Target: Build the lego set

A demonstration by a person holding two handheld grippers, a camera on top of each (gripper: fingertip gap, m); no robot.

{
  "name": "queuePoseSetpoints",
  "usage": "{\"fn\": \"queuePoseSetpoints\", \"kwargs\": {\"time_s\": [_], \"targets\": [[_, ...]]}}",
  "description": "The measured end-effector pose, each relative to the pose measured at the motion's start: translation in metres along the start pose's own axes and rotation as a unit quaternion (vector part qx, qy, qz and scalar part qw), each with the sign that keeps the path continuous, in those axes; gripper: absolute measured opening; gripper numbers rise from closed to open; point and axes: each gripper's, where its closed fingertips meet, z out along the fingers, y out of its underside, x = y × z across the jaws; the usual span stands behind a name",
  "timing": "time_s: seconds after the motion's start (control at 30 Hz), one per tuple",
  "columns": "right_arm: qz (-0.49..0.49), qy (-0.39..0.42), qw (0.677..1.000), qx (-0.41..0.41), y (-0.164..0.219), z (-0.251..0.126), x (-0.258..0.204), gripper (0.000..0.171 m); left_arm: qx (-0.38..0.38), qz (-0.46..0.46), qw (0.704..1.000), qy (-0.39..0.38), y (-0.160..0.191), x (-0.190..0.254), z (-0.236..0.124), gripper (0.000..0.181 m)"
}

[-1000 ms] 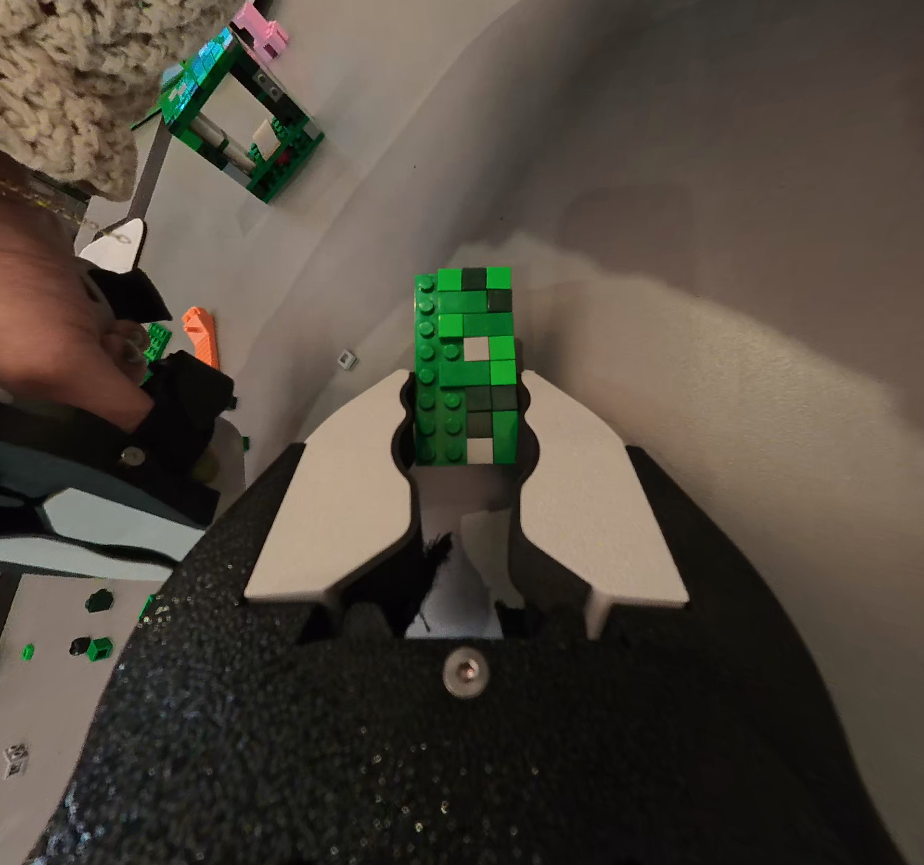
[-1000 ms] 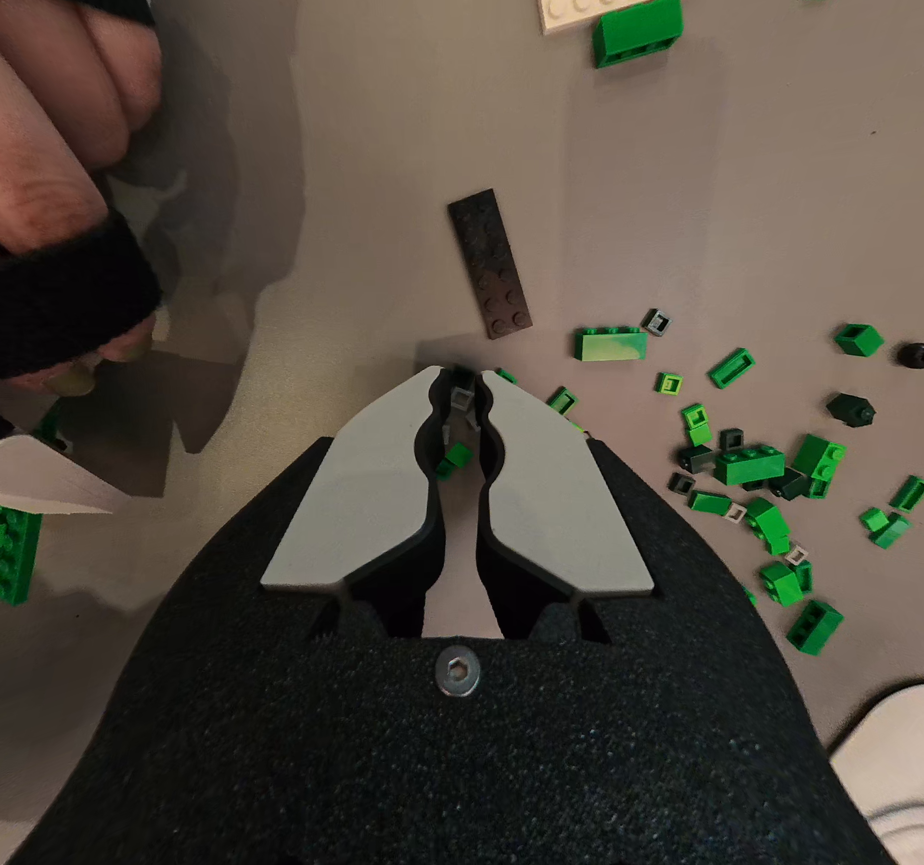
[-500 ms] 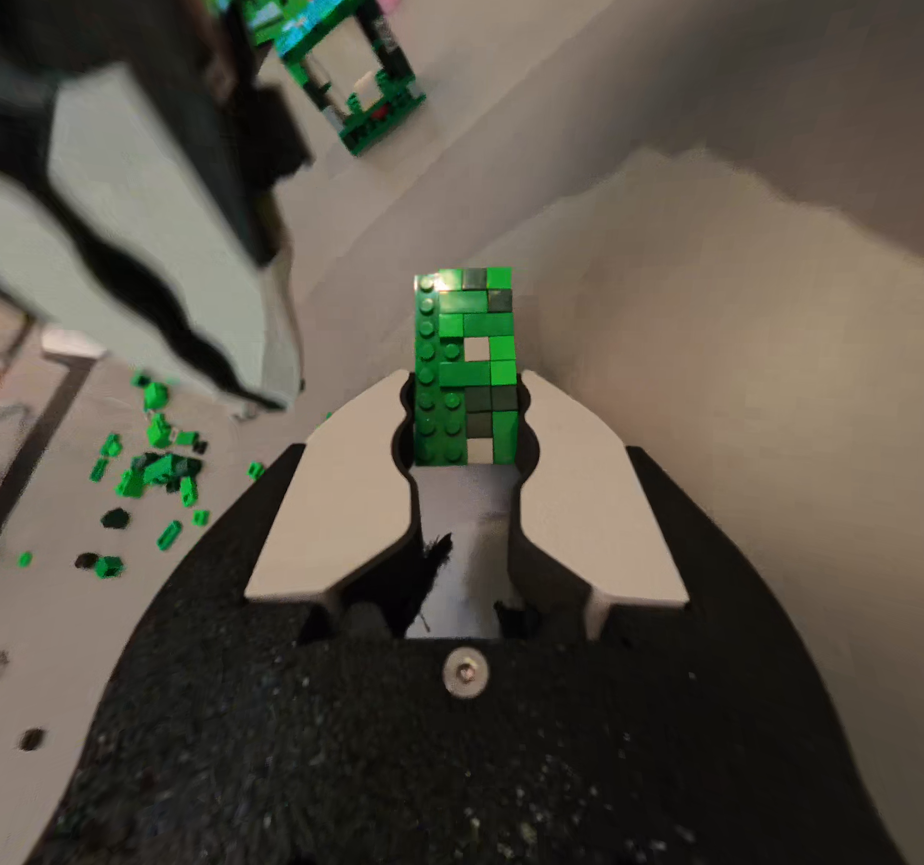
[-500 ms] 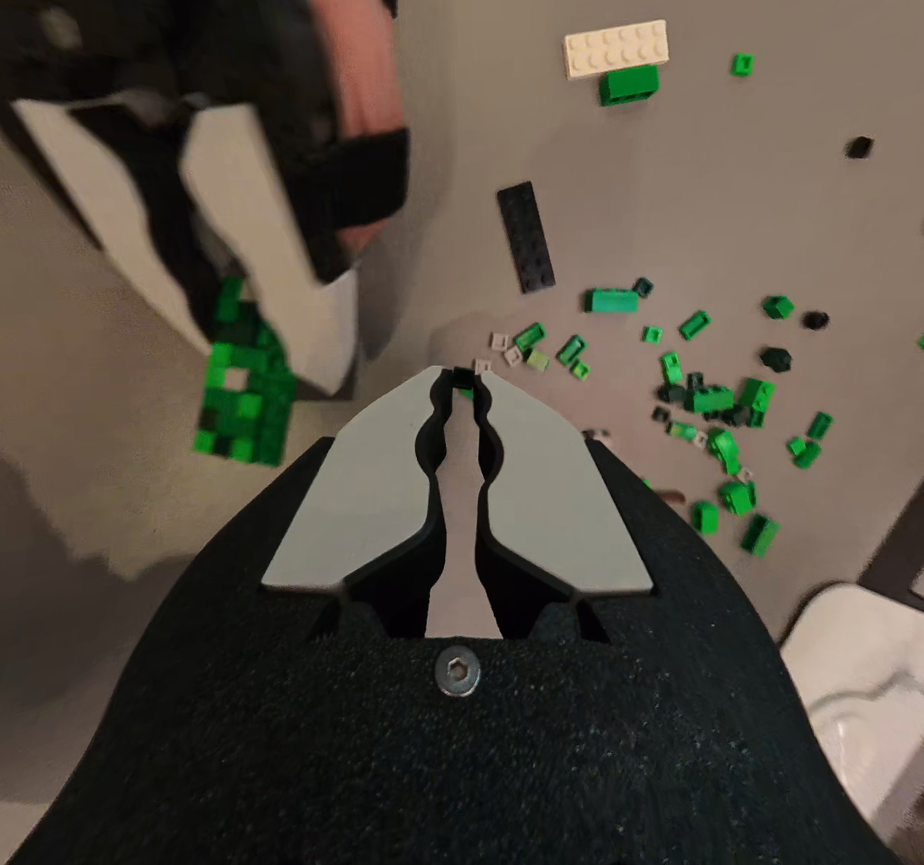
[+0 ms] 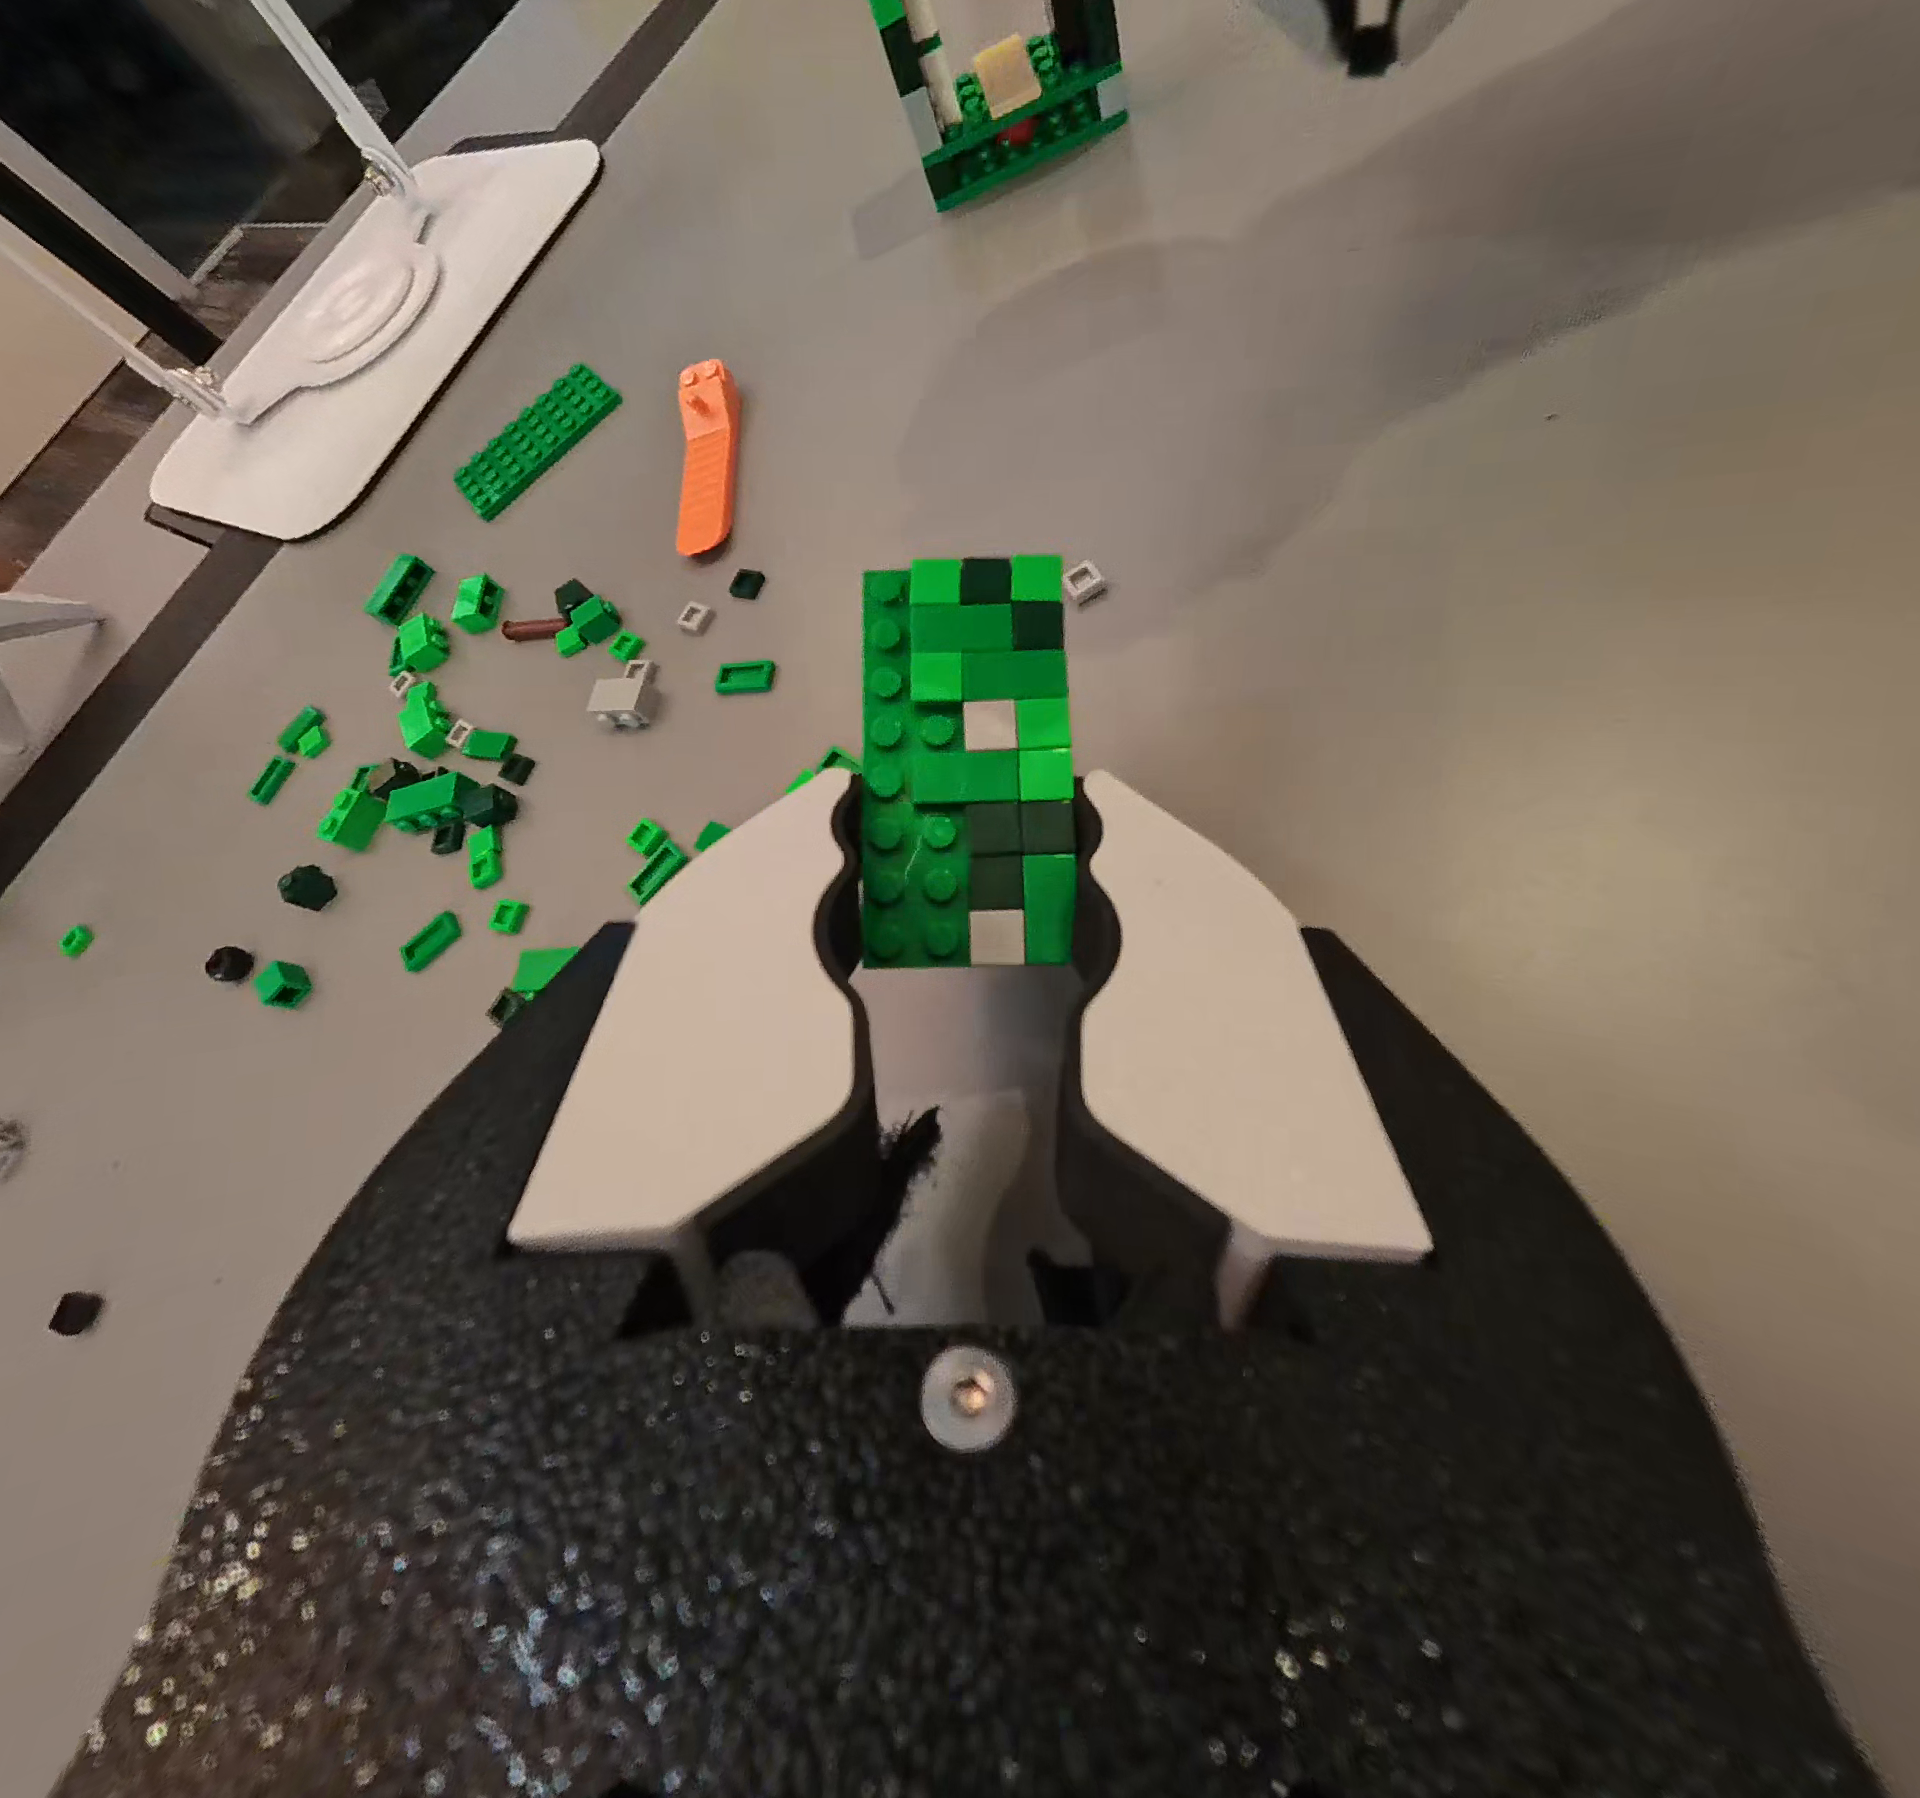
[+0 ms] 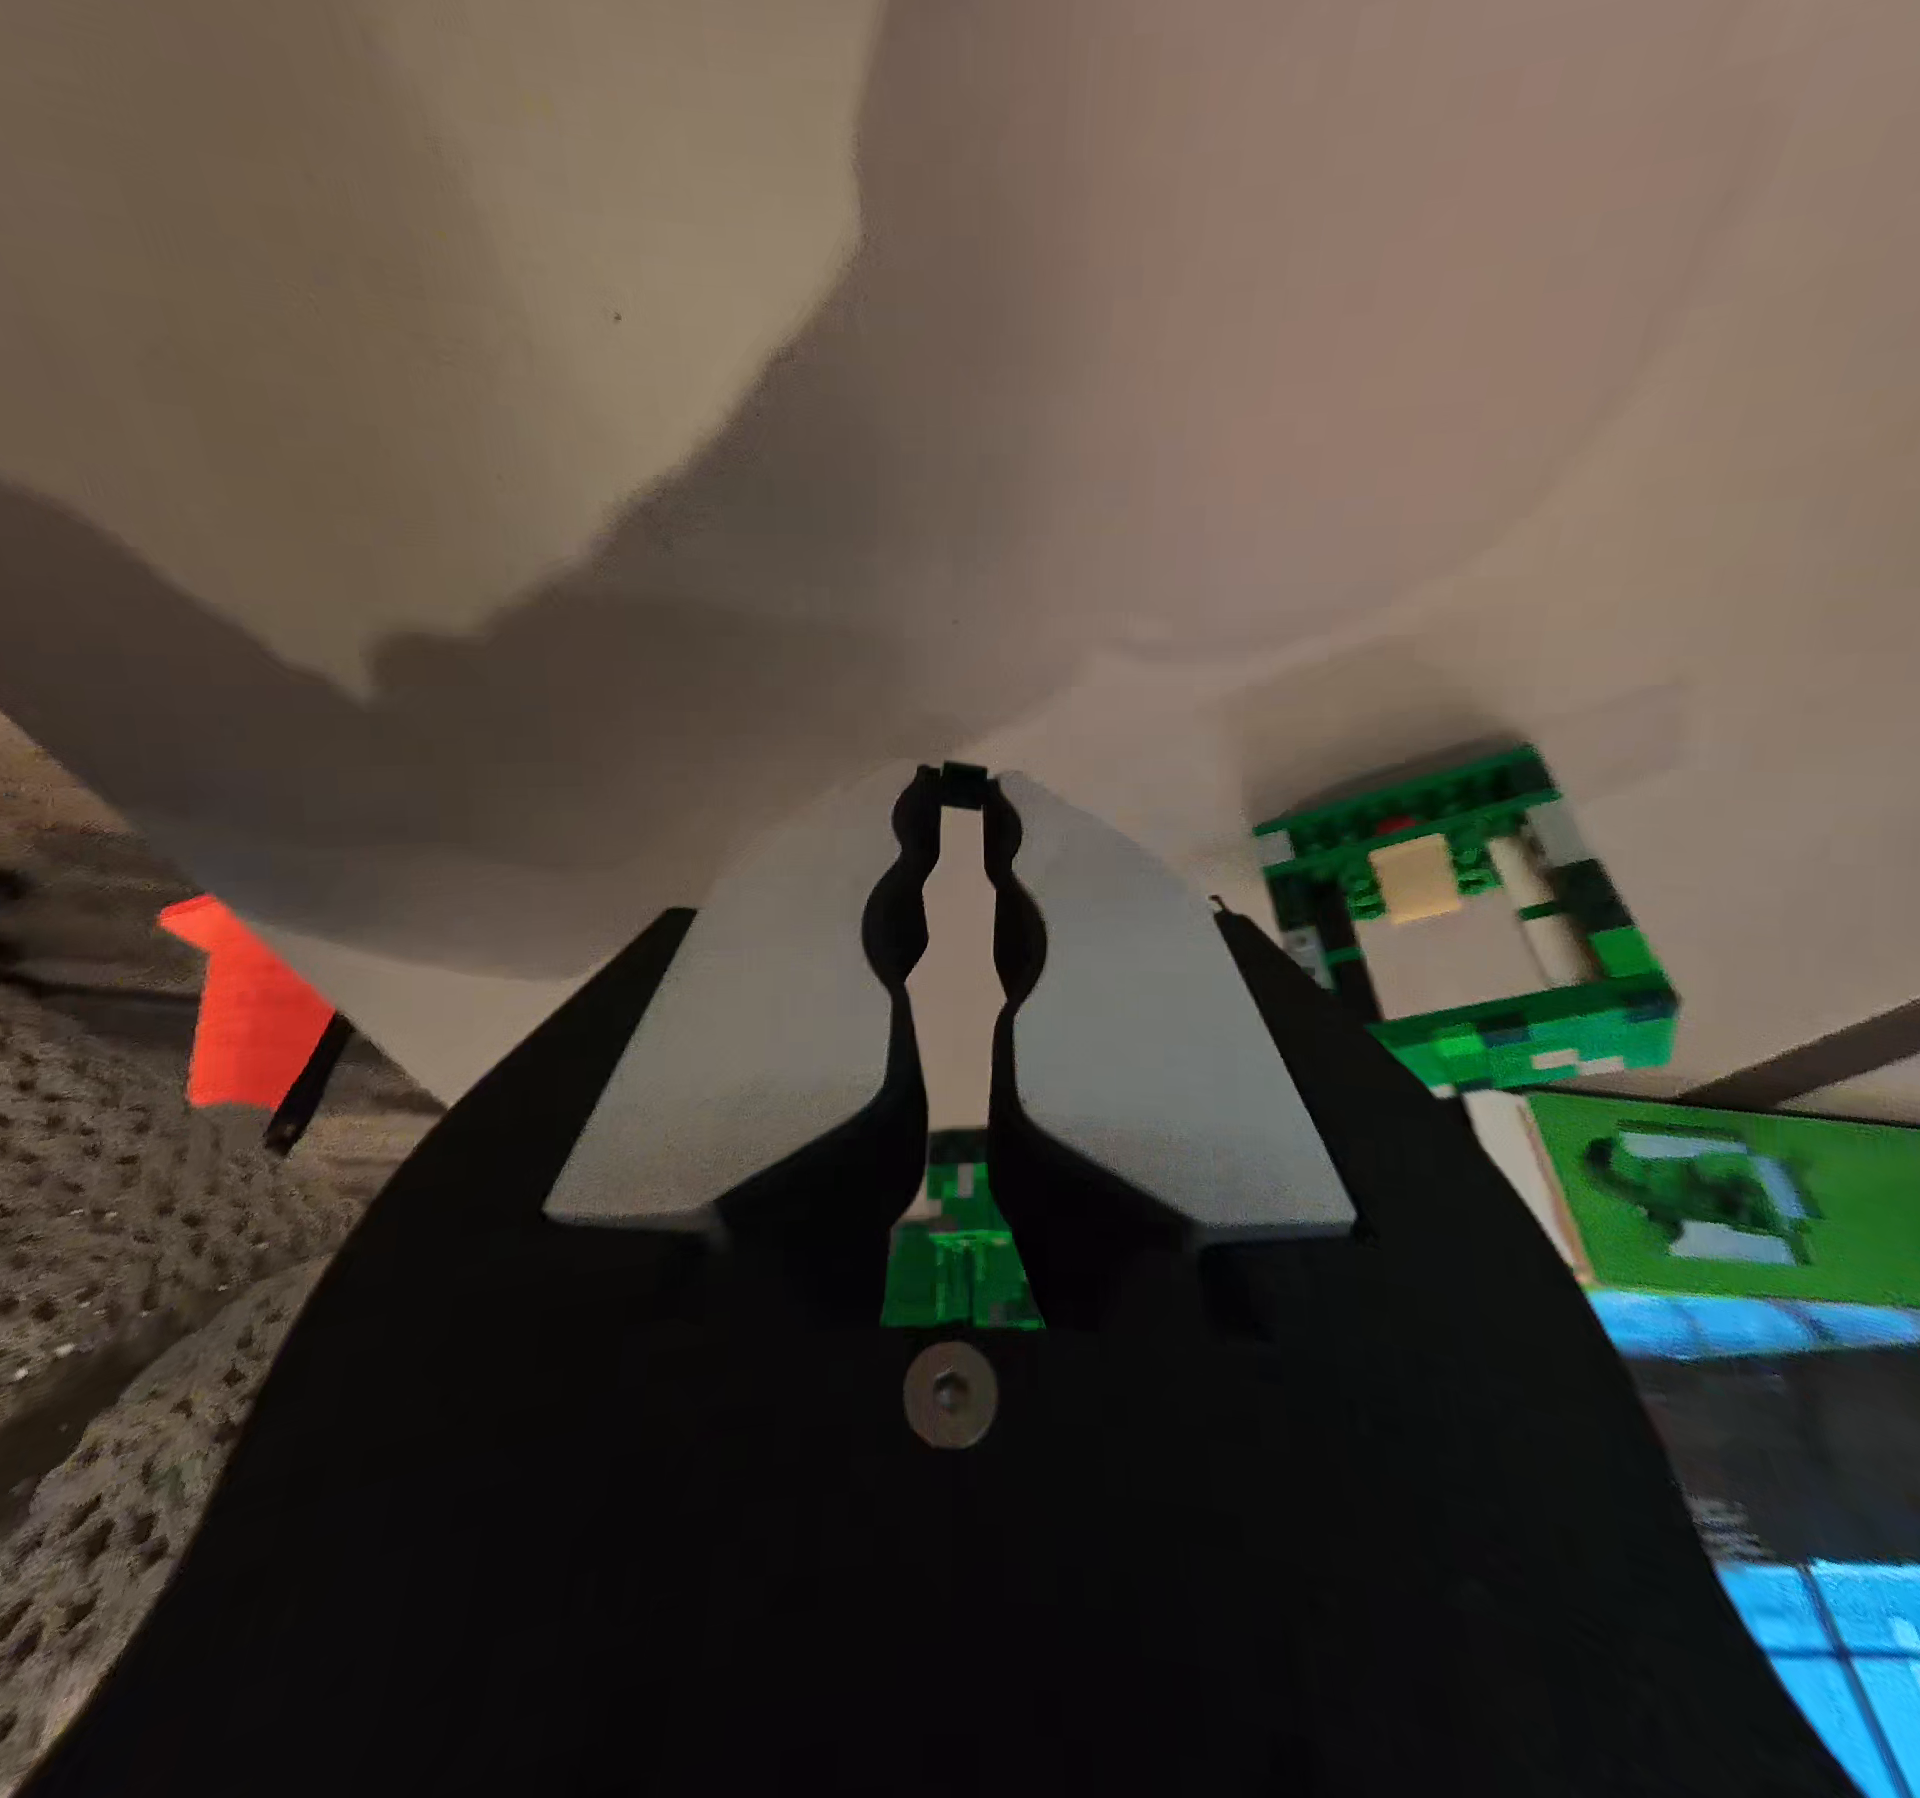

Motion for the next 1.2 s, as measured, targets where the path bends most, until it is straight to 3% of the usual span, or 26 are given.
{"fn": "queuePoseSetpoints", "kwargs": {"time_s": [0.07, 0.2, 0.3, 0.43, 0.6, 0.83, 1.2], "targets": [[-0.001, 0.0, 1.0, 0.017, -0.007, 0.002, -0.002, 0.008, 0.0, -0.004, 1.0, 0.001, 0.001, -0.001, 0.0, 0.036], [0.011, 0.013, 0.994, 0.107, -0.025, -0.006, -0.004, 0.032, 0.002, -0.021, 1.0, 0.013, 0.002, 0.0, 0.001, 0.037], [0.032, 0.044, 0.98, 0.192, -0.026, -0.015, -0.002, 0.031, 0.004, -0.021, 1.0, 0.019, 0.002, 0.002, 0.002, 0.037], [0.109, 0.018, 0.94, 0.322, -0.024, -0.014, -0.016, 0.026, 0.003, -0.008, 1.0, 0.023, 0.001, 0.007, 0.003, 0.037], [0.19, 0.046, 0.869, 0.454, -0.03, -0.003, -0.022, 0.019, 0.006, 0.017, 0.999, 0.039, -0.002, 0.019, 0.004, 0.037], [0.142, 0.07, 0.865, 0.476, -0.041, 0.013, -0.028, 0.012, -0.003, 0.094, 0.992, 0.087, -0.004, 0.049, 0.005, 0.037], [0.118, 0.052, 0.88, 0.457, -0.048, 0.019, -0.019, 0.008, -0.012, 0.074, 0.985, 0.155, -0.009, 0.069, -0.006, 0.037]]}}
